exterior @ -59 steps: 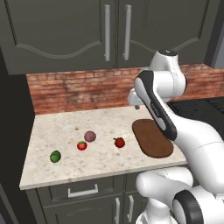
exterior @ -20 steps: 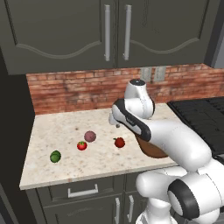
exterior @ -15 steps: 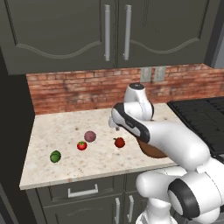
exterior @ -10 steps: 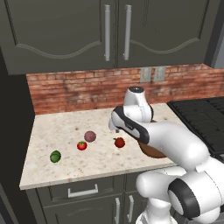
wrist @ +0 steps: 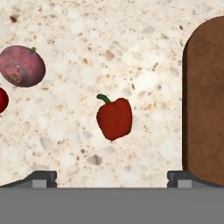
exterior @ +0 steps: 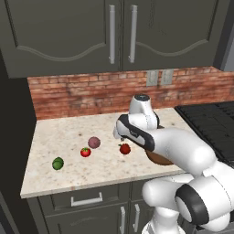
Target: Place the avocado, onion, tomato, and bell pepper on the cutting board.
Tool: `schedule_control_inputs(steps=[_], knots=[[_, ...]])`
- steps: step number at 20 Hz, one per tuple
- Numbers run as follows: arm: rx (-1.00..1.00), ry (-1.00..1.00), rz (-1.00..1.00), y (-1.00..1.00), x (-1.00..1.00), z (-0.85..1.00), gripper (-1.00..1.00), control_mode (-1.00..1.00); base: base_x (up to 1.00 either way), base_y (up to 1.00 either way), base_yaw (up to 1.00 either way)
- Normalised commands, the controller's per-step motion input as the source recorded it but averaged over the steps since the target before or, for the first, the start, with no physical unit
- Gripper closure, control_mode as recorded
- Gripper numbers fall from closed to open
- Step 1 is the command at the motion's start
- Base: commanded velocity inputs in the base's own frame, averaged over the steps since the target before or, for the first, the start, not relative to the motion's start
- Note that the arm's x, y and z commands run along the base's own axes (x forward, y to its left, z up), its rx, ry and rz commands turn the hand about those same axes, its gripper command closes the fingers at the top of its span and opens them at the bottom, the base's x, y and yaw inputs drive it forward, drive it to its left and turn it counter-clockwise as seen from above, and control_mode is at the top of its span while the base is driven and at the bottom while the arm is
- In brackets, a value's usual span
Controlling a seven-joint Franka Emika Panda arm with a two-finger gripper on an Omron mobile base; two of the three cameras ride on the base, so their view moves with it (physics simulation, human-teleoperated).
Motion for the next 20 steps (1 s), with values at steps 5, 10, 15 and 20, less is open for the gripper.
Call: schedule_control_inputs(steps=[5,10,15,20], knots=[[0.0,0.0,0.0,0.0,0.1,-0.06,-1.0,-1.0,0.0,0.0,0.0],[0.0,0.0,0.0,0.0,0.12,-0.06,-1.0,-1.0,0.0,0.0,0.0],[0.0,0.0,0.0,0.0,0.12,-0.08,-1.0,-1.0,0.0,0.0,0.0],[0.0,0.01,0.0,0.0,0.08,-0.11,-1.0,-1.0,0.0,0.0,0.0]])
